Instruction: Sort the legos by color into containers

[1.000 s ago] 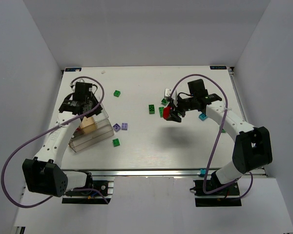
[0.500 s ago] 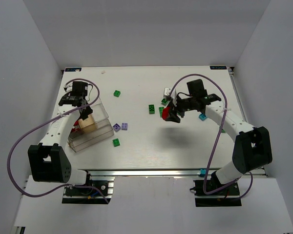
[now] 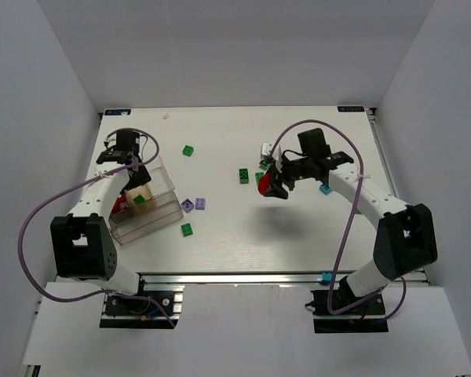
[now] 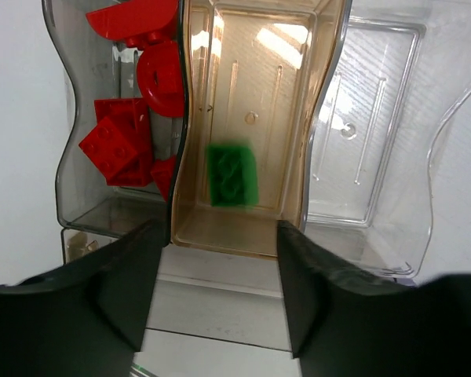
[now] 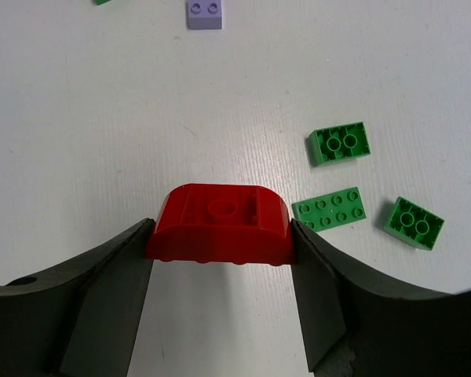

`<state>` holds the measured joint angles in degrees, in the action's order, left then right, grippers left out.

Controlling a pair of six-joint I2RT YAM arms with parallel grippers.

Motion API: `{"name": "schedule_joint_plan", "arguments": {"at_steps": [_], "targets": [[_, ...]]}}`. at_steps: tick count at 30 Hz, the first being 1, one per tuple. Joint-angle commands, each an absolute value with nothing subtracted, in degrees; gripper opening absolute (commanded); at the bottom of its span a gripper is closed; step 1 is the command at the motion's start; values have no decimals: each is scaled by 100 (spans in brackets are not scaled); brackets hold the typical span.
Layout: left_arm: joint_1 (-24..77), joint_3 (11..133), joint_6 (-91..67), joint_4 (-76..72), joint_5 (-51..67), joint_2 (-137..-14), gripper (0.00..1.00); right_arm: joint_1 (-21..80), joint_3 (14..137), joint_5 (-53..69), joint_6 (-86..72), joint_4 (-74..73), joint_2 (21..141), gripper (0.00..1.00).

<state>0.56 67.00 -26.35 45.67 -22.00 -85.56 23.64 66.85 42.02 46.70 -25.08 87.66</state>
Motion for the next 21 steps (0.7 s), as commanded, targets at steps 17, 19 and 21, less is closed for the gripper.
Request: {"name": "schedule_joint_plan", "arguments": {"at_steps": [17, 19, 21], "targets": [[307, 6329, -3040, 2473, 3669, -7445, 66, 3524, 6952, 4826, 4913, -1267, 8877, 2], [465, 6162, -3251, 2242, 4006, -7409, 76, 3673, 7083, 4755, 4817, -1222, 9078, 2], [649, 6231, -3313, 2188, 4358, -7488, 82, 3805, 7277, 4641, 4685, -1152, 9184, 2]]}}
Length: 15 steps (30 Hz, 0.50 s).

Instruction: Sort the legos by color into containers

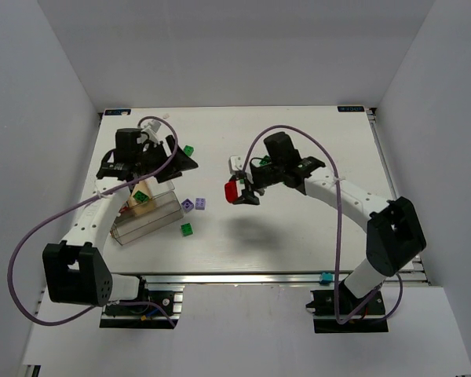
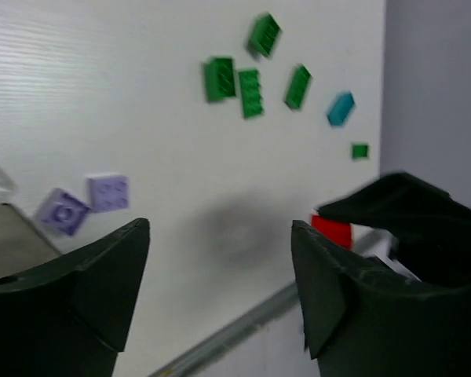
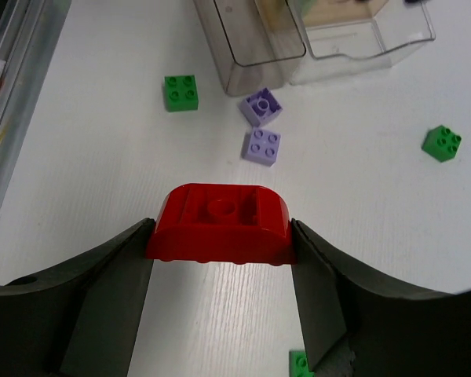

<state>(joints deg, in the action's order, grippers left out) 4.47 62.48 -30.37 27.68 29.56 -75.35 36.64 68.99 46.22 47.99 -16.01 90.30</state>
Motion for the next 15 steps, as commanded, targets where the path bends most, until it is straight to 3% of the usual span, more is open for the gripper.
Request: {"name": "schedule_joint_plan", "arguments": {"at_steps": [1, 15], "targets": [[729, 6301, -3305, 2258, 4420, -7532, 85, 3884, 7312, 4545, 4624, -1099, 9263, 2], [1713, 6434, -3340, 2294, 4148, -7769, 88, 4237, 7875, 3639, 3665, -694, 9738, 3]]}}
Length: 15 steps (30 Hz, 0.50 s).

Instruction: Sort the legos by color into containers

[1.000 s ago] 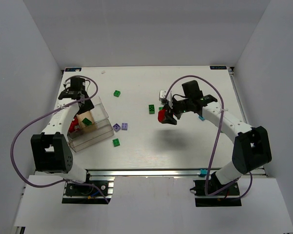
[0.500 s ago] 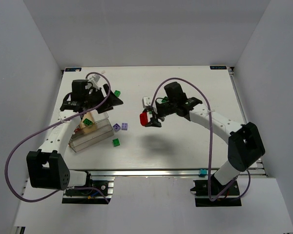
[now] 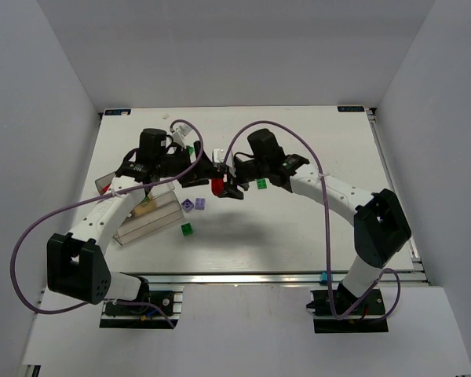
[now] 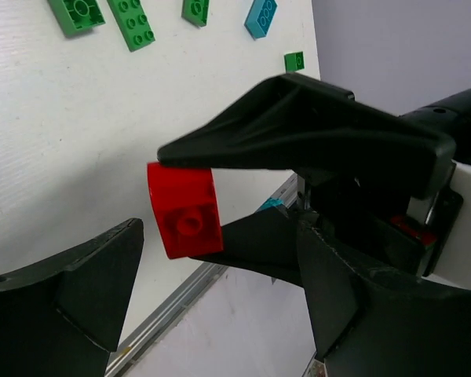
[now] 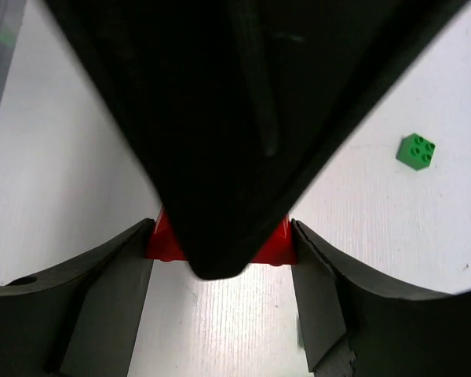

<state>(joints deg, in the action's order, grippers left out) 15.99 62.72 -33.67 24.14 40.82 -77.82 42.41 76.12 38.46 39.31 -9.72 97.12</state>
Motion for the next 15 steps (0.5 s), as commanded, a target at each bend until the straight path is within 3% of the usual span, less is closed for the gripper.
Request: {"name": "schedule_joint_plan", "arguments": {"at_steps": [1, 11, 15], "targets": [[1714, 6442, -3331, 2311, 4105, -7796, 88, 4236, 7875, 3613, 3648, -694, 9747, 3], [2056, 6697, -3243, 2488, 3560, -8173, 74, 4236, 7884, 3595, 3384, -413, 9615, 3], [2109, 6794, -3296, 2391, 3472, -8253, 46, 4236, 7840, 3542, 3331, -422, 9589, 5]]}}
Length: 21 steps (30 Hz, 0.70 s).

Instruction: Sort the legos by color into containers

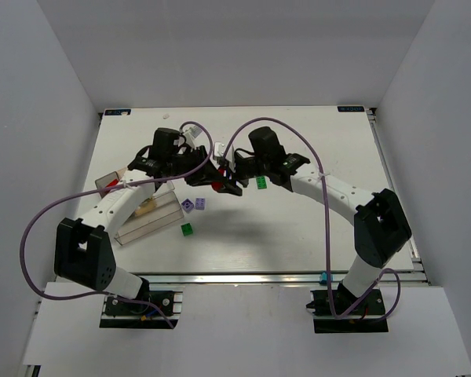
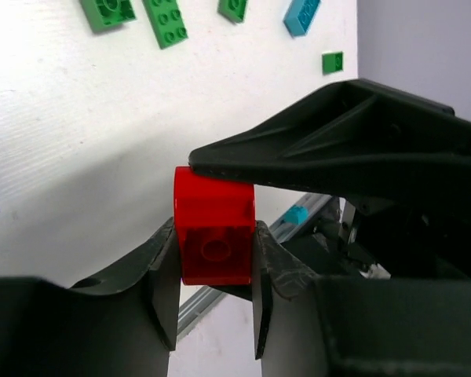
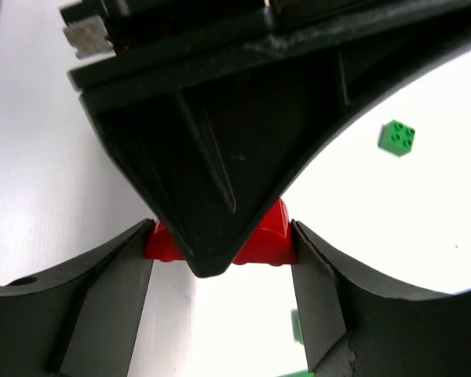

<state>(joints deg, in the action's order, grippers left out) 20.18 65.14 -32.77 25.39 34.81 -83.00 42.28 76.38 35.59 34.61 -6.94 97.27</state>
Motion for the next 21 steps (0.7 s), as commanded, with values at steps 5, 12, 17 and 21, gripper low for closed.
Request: {"name": "schedule_joint_plan", "arguments": {"at_steps": [5, 12, 17, 21], "targets": [[2109, 6917, -3278, 2548, 3147, -8218, 12, 4228, 7717, 3489, 3261, -369, 9510, 33], [1688, 7180, -3252, 3435, 1505, -7796, 0, 4149, 7585, 3094, 2927, -299, 9457, 81], [916, 7532, -3086, 4481, 98, -7568, 0, 3982, 7208, 2769, 2830, -352, 9317, 86], [20, 7603, -2866, 5035, -772, -7497, 0, 3762, 6918, 2549, 2629, -343, 9089, 78]]}}
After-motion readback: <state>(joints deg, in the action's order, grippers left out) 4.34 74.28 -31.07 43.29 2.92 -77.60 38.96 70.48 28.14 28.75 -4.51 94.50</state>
